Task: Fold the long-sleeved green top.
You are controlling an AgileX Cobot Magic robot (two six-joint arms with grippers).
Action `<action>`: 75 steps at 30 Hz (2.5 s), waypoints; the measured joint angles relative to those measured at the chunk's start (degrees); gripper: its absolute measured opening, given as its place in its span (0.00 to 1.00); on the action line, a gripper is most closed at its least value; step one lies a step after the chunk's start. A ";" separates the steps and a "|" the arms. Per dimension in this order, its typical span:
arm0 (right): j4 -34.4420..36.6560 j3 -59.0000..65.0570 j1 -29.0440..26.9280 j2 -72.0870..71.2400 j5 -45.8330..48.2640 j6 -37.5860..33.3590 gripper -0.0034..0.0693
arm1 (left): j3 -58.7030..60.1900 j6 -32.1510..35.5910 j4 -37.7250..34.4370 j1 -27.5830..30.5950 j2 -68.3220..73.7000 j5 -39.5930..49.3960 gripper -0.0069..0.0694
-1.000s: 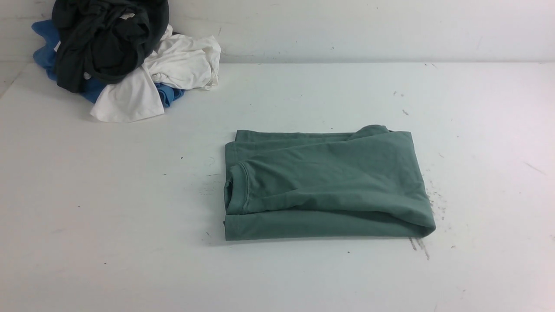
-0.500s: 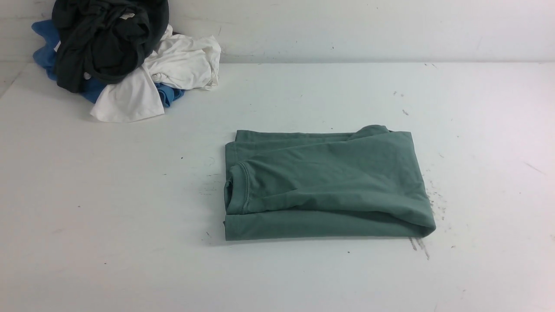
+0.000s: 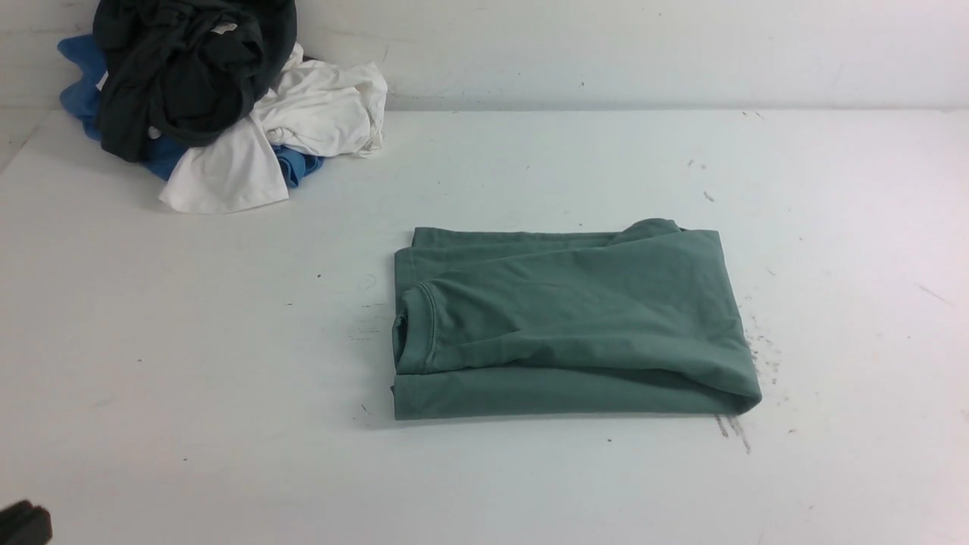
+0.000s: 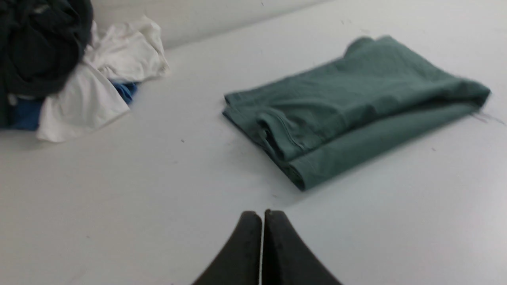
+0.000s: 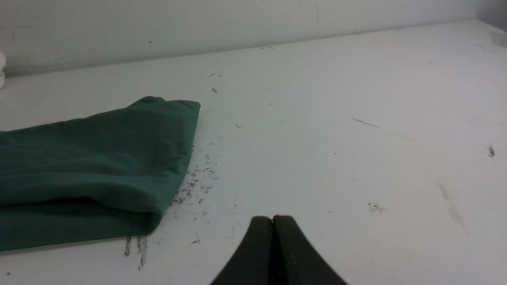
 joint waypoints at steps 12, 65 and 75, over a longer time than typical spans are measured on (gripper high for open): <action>0.00 0.00 0.00 0.00 0.11 0.00 0.03 | 17.91 -0.20 1.32 21.55 -2.95 -17.39 0.08; 0.00 0.00 0.00 0.00 0.15 0.00 0.03 | 19.57 -3.12 2.82 21.88 -2.95 -12.47 0.08; 0.00 0.00 0.00 0.00 0.15 0.00 0.03 | 19.57 -3.12 2.82 21.88 -2.95 -12.47 0.08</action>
